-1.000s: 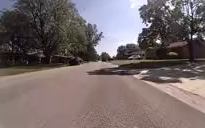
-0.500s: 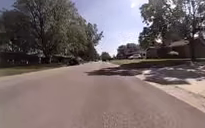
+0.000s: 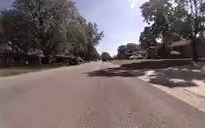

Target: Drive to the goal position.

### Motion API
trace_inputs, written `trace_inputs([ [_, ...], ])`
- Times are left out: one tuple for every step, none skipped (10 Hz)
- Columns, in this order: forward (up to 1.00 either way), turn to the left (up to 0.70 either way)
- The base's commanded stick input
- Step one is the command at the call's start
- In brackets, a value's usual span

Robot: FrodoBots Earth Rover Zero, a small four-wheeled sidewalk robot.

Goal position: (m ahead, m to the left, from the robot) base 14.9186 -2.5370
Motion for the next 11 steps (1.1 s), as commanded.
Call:
trace_inputs([
  [0.50, 0.00],
  [0.50, 0.00],
  [0.50, 0.00],
  [0.50, 0.00],
  [0.50, 0.00],
  [0.50, 0.00],
  [0.50, 0.00],
  [0.50, 0.00],
  [0.50, 0.00],
  [0.50, 0.00],
  [0.50, 0.00],
])
